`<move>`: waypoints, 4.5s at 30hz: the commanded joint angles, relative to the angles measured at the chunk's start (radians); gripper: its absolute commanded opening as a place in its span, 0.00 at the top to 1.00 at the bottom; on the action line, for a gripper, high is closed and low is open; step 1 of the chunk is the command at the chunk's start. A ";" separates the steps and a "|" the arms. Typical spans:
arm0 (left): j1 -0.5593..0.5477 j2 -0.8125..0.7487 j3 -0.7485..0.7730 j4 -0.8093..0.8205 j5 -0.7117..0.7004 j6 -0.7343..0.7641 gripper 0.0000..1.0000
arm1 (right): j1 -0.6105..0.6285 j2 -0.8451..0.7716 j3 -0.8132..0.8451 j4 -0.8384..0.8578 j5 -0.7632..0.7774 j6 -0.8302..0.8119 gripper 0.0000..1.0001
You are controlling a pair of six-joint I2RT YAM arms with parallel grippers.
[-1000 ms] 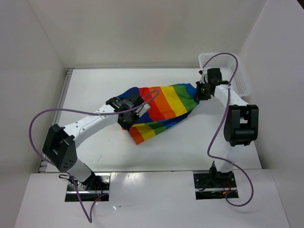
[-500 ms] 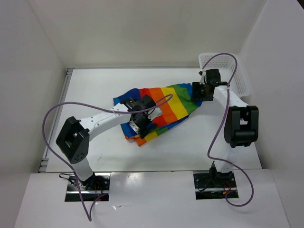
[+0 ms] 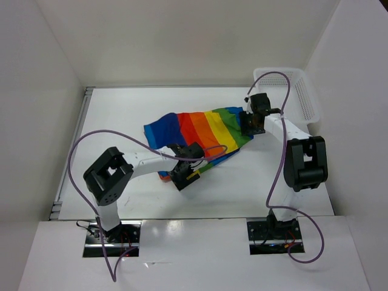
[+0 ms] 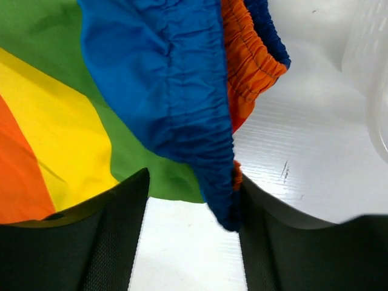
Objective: Fold and stack the shorts
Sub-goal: Fold the shorts
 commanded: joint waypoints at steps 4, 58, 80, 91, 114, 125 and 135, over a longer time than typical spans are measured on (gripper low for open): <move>0.076 -0.036 -0.158 0.188 -0.296 0.003 0.42 | -0.001 -0.010 0.013 -0.002 -0.120 0.001 0.56; 1.012 0.121 0.242 -0.145 0.674 0.003 0.33 | 0.057 -0.272 -0.237 0.068 -0.600 0.294 0.94; 0.930 -0.063 0.292 -0.300 0.938 0.003 1.00 | 0.057 -0.265 -0.177 0.113 -0.410 0.282 1.00; 0.883 0.045 0.069 -0.281 0.893 0.003 1.00 | 0.057 -0.254 -0.220 0.123 -0.168 0.300 1.00; 0.695 0.209 0.077 -0.199 0.694 0.003 0.95 | 0.057 -0.168 -0.159 0.218 0.052 0.164 0.12; 0.686 0.180 0.066 -0.242 0.694 0.003 0.94 | 0.057 -0.015 -0.122 0.248 -0.059 0.174 0.07; 0.707 0.189 0.084 -0.242 0.674 0.003 0.94 | 0.057 0.073 -0.074 0.284 -0.111 0.197 0.82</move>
